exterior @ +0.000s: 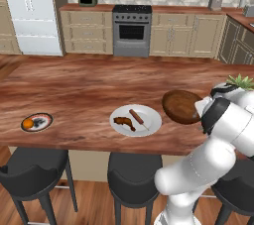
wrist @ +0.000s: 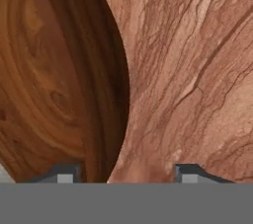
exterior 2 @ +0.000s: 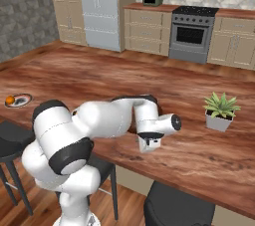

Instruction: Take the smaller bowl and place it next to the appetizer plate on the dining counter , and place the larger bowl next to the plate with cooked food.

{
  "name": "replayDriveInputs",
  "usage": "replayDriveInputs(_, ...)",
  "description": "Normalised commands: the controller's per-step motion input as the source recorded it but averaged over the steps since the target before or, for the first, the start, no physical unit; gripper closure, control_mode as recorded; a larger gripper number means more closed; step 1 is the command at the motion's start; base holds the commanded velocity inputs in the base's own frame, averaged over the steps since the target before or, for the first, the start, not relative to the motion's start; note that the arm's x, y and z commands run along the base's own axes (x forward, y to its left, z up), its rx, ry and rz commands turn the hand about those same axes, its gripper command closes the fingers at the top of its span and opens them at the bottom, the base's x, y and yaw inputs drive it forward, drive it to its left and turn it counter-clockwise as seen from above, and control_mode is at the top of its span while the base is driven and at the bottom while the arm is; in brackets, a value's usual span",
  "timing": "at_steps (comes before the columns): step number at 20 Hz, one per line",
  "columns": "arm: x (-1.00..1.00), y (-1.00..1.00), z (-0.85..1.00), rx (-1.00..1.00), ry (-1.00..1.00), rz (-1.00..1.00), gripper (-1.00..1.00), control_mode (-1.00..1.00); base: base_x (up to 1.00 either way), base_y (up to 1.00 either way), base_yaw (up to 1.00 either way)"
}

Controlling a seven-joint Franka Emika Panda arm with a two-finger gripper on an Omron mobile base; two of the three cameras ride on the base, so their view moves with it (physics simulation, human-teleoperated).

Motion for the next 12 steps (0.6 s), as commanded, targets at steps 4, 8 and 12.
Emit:
replayDriveInputs(4,-0.27,0.0,0.41,0.0,-0.03,0.0,-1.0,-1.0,0.0,0.0,0.0)
replayDriveInputs(8,-0.64,0.02,0.57,0.0,-0.09,0.0,-1.0,-1.0,0.0,0.0,0.0)
replayDriveInputs(12,-0.97,0.22,0.25,0.0,-0.02,0.01,-1.0,-1.0,0.0,0.0,0.0)
